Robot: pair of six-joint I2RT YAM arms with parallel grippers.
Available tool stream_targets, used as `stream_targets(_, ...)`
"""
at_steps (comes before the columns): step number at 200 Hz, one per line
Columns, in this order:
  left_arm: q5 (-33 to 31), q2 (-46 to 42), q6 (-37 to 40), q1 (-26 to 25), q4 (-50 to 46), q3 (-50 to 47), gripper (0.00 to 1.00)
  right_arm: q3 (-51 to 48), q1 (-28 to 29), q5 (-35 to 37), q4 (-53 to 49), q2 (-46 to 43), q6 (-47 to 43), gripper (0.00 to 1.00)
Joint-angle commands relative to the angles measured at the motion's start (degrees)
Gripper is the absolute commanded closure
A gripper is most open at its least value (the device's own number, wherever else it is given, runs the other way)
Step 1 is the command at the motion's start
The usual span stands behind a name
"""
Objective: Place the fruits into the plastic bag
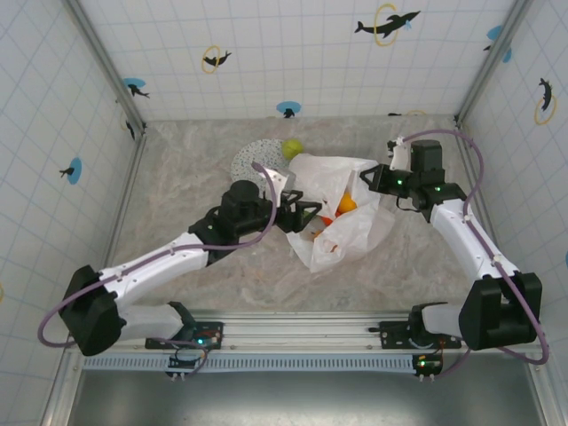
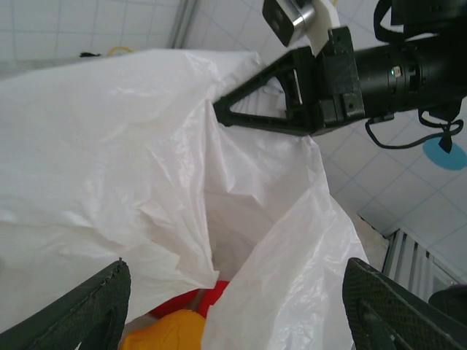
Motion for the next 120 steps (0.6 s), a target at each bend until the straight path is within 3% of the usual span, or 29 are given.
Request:
stream_targets(1, -3.26, -3.78, -1.23, 2.78, -0.59, -2.12, 0.22, 0.04, -0.98, 0.61, -0.57, 0.23, -1.22, 1.0)
stream_targets(57, -7.97, -0.54, -5.23, 15.13, -2.81, -1.6, 0.18, -0.22, -6.07, 1.72, -2.88, -1.05, -3.05, 1.0)
stream_targets(120, -12.58, 21.01, -1.07, 19.72, -5.84, 11.82, 0.14, -1.33, -7.96, -0.09, -2.0, -2.0, -2.06, 1.0)
